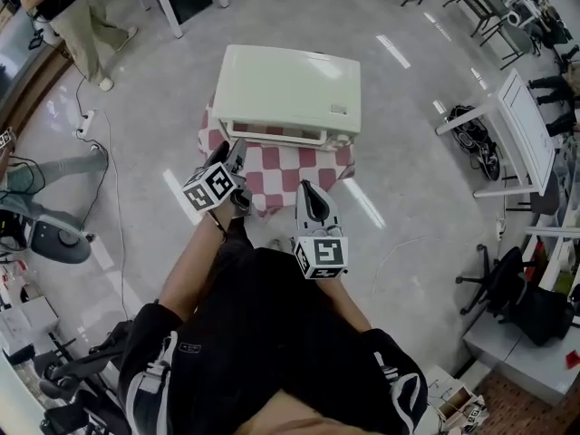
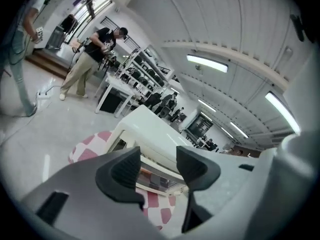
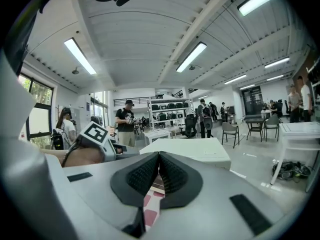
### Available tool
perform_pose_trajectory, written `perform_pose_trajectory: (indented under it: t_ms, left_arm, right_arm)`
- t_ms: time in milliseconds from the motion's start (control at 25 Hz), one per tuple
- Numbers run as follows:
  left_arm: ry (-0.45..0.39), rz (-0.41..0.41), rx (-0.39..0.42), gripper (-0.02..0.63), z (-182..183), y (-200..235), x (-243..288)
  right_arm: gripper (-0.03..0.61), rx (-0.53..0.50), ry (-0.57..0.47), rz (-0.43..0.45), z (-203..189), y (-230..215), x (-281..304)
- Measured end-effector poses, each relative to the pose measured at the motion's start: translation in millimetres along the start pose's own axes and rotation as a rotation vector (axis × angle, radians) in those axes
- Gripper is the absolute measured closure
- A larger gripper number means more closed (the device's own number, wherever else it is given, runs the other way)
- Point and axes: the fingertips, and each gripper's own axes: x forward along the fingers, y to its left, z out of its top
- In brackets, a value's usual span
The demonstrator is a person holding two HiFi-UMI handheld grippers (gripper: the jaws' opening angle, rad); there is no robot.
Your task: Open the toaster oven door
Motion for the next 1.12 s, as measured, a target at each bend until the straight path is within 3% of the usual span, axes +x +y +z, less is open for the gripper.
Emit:
perform_pose_trajectory:
  t_ms: [360, 720, 840, 1120]
  left_arm:
    - [0.056, 0.181, -0.175, 0.394, -4, 64, 53]
    - [0.062, 0.117, -0.294, 0.397, -10, 70, 74]
    - [0.032, 0.099, -0.337, 0.443, -10, 68, 72]
    - [0.01, 0.119, -0.349, 0.449, -28, 71, 48]
  right_arm:
    - [0.552, -0.001, 0.006, -0.03, 2, -13, 6]
    - [0.552, -0.006, 0.018, -0.038, -10, -14, -9]
    - [0.552, -0.009, 0.017, -0.044, -11, -14, -14]
    - [0.552, 0.008, 0.021, -0.075, -16, -23, -24]
